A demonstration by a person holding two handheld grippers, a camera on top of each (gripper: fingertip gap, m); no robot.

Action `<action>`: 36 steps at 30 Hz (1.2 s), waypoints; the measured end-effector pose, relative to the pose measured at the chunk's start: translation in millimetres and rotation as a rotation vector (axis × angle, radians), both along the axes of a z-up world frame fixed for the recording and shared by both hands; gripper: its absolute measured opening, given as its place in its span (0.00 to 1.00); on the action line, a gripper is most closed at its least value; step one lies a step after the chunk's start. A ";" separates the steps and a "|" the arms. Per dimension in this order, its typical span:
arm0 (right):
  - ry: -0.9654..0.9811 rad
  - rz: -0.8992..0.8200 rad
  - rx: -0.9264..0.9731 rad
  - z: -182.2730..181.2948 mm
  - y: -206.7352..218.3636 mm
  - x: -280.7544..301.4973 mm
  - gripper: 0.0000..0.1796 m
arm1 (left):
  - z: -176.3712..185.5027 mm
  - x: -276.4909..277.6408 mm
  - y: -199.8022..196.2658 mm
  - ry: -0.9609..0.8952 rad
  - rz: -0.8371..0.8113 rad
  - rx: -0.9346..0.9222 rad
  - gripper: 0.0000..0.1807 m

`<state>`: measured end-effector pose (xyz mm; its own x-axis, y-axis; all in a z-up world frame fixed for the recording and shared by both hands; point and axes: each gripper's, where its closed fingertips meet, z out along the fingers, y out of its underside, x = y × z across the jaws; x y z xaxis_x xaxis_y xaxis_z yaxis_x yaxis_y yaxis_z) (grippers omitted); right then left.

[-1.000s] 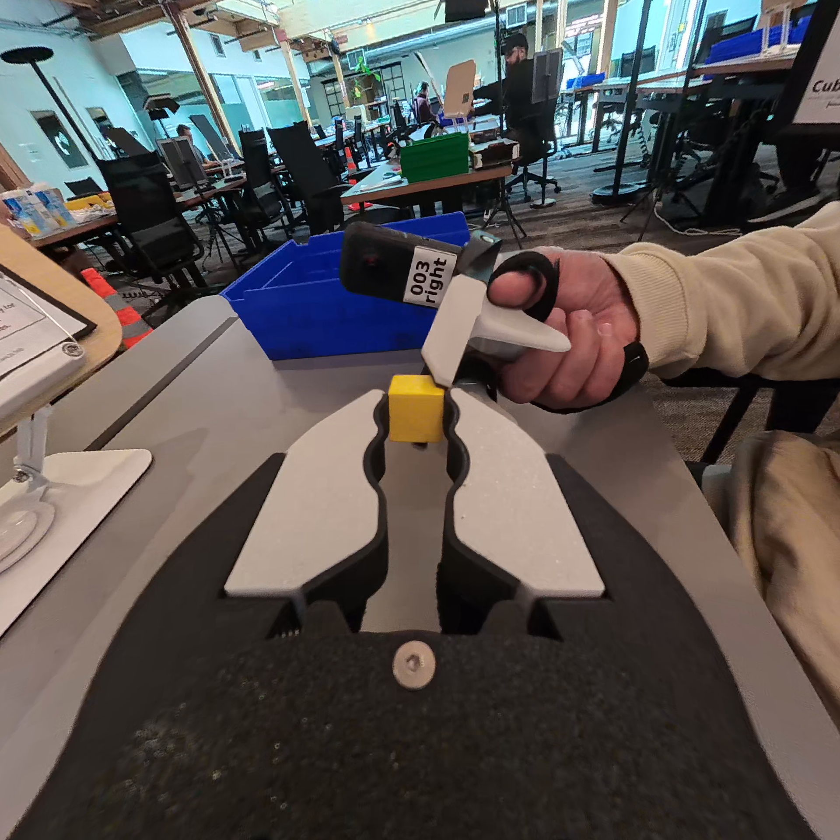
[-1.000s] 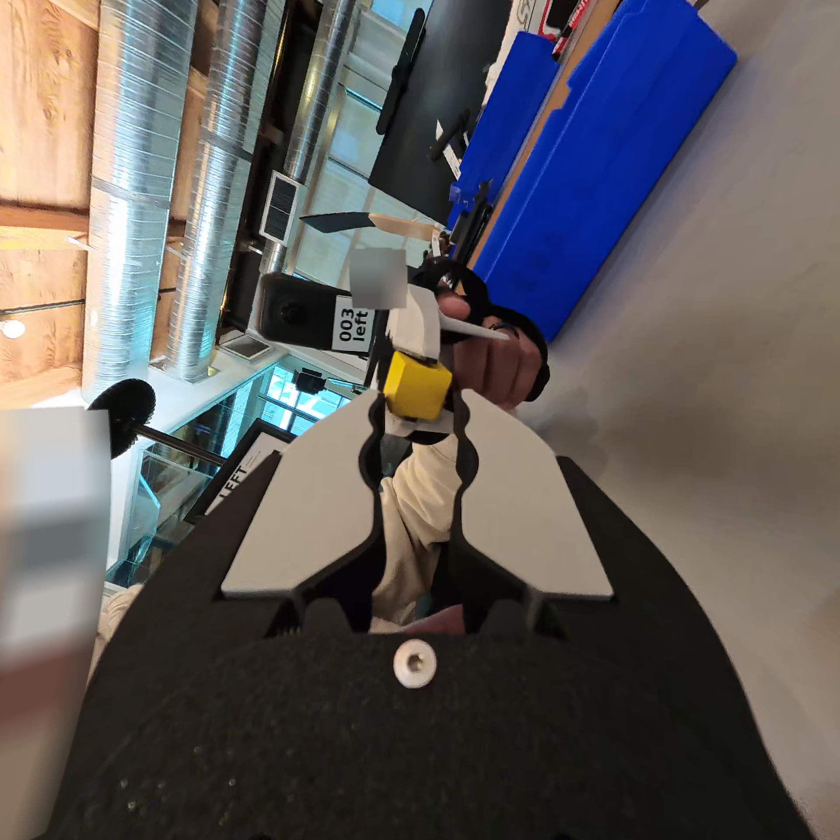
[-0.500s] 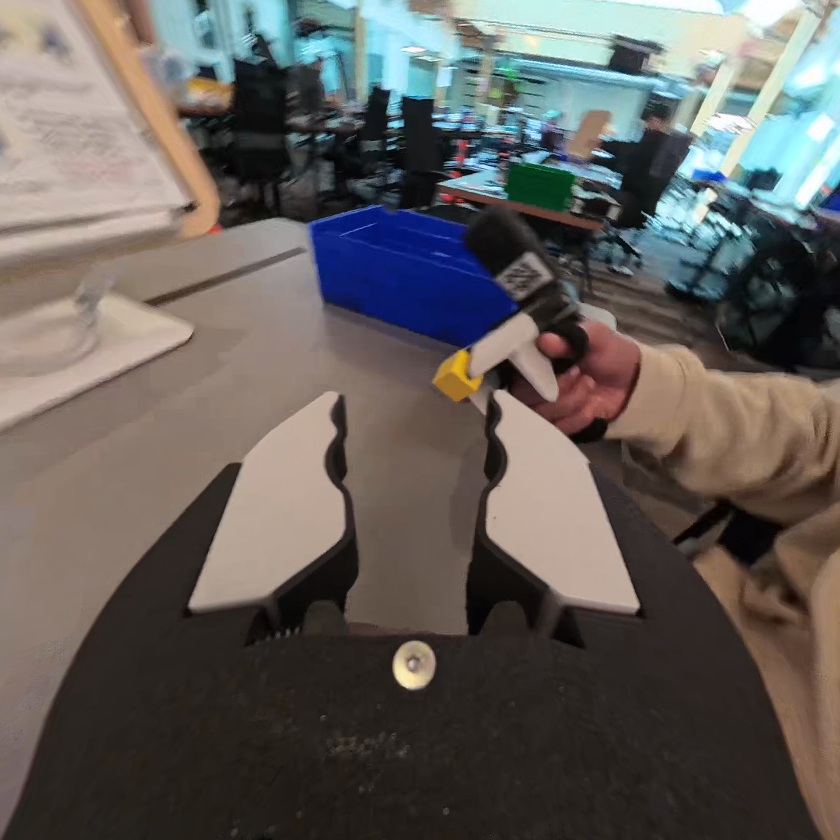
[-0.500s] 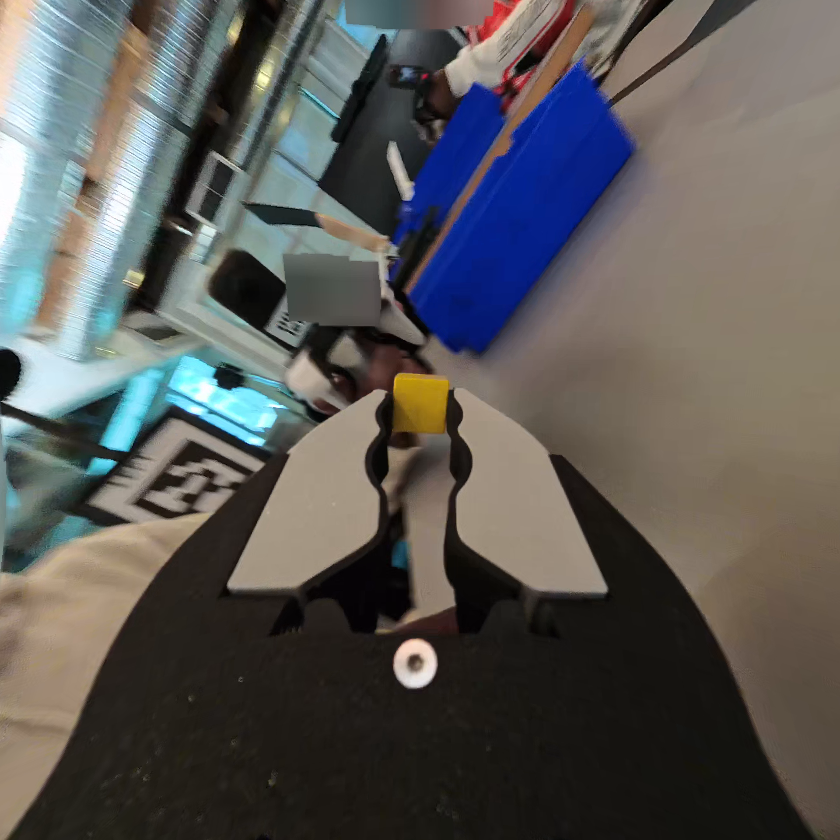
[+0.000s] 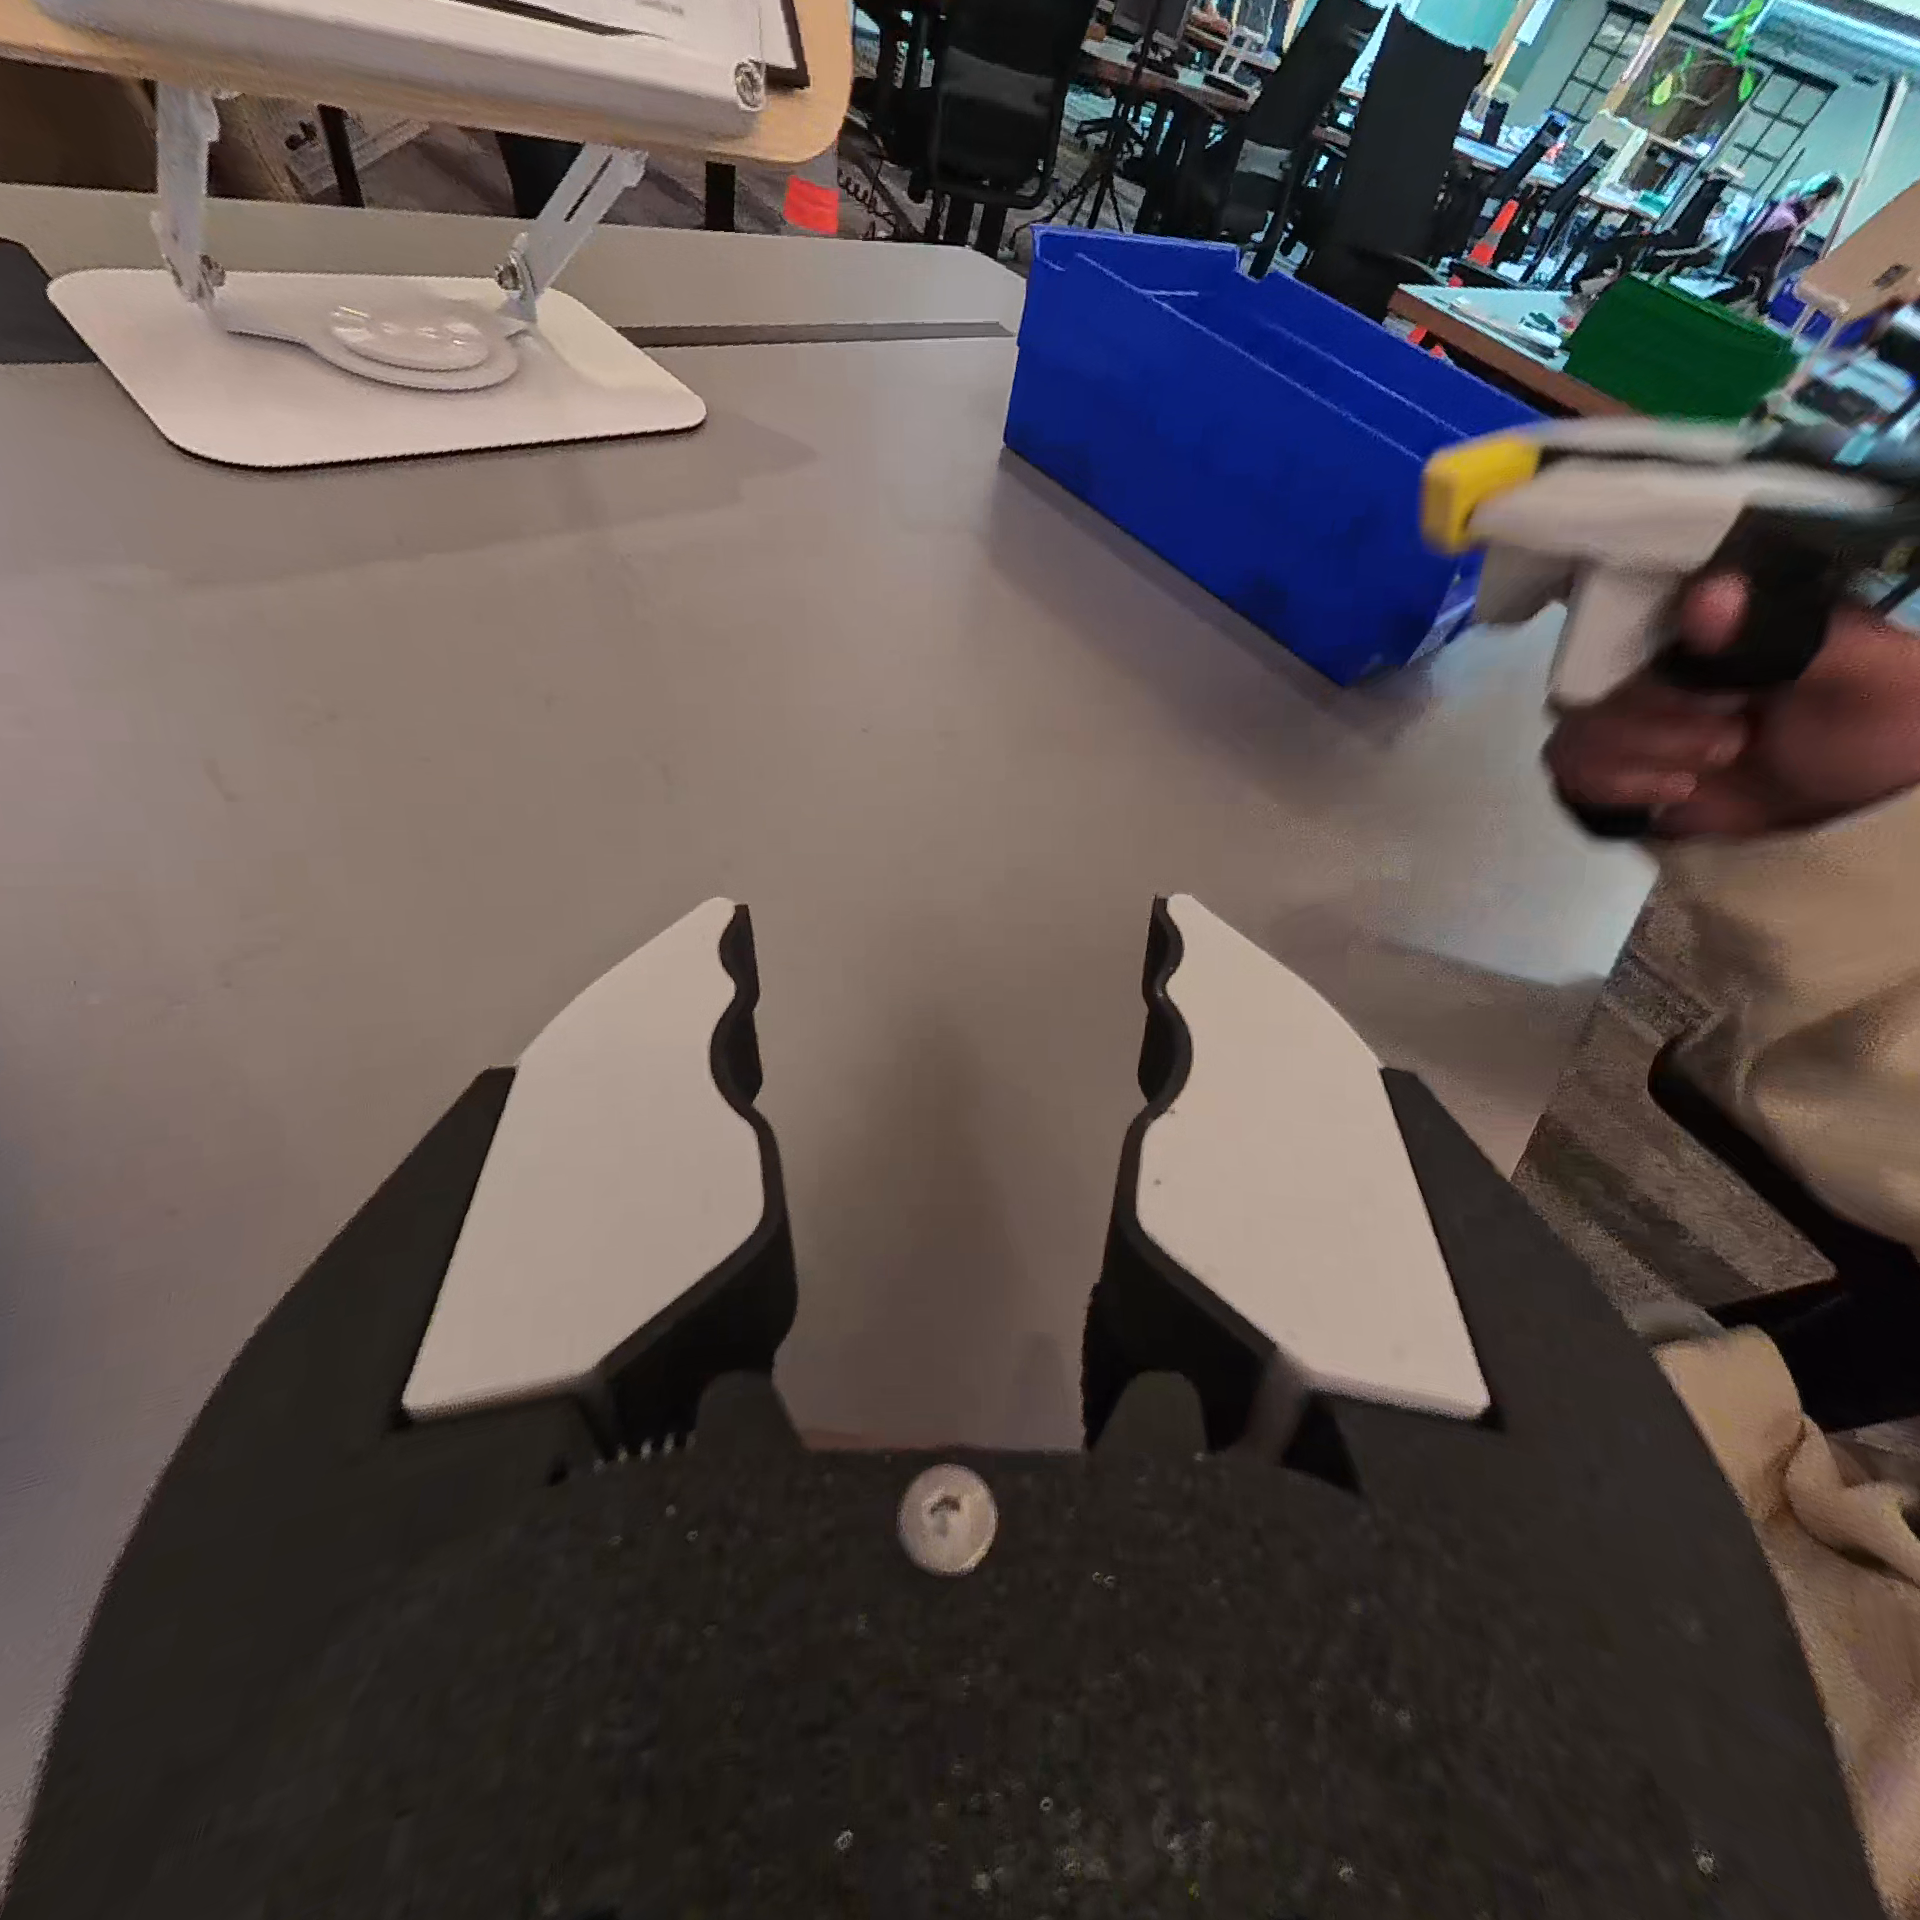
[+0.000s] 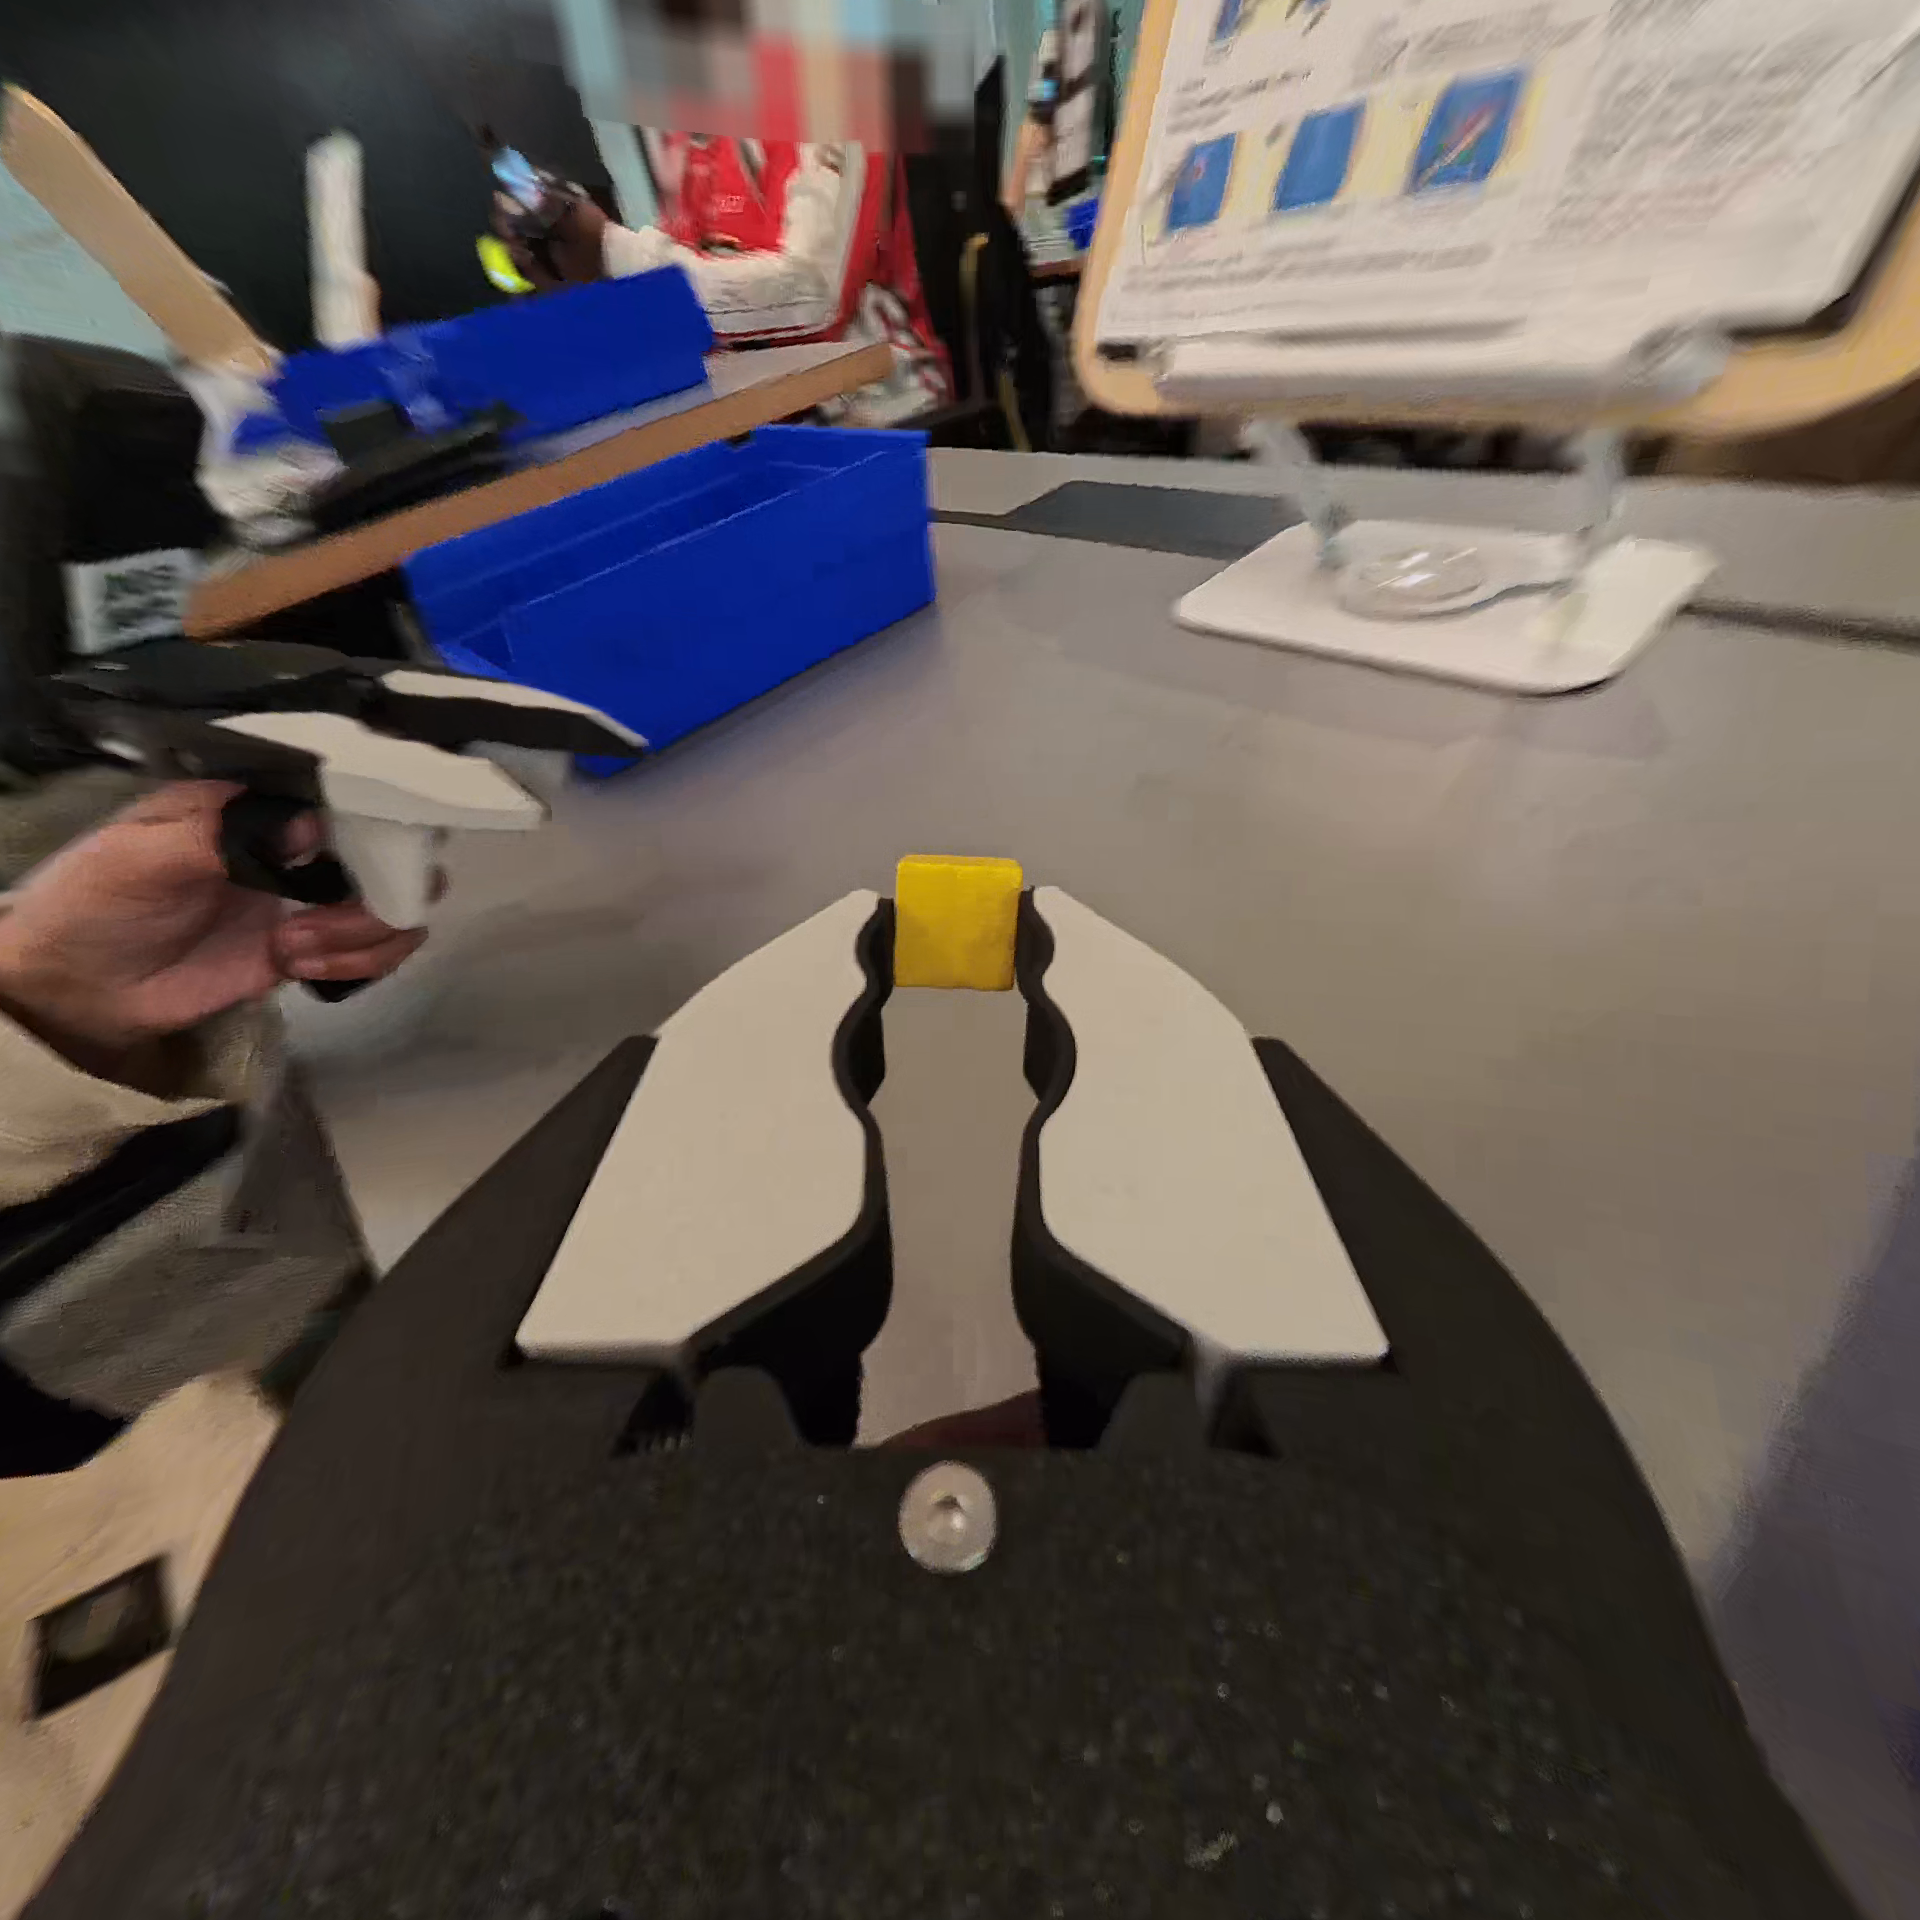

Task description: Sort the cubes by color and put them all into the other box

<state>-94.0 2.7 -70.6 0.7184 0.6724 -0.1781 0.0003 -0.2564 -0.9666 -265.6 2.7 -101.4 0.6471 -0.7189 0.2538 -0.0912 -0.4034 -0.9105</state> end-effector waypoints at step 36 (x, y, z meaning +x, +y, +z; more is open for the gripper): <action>-1.091 -0.152 -0.984 -100.5 68.2 329.2 0.20 | -11.8 14.2 -15.9 0.088 -0.109 0.001 0.38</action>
<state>235.3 70.9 -171.1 0.8452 0.5116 0.1548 0.5100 -0.8586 0.0532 -251.4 -13.2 -113.1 0.5849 -0.7864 0.1989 -0.2135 -0.3858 -0.8975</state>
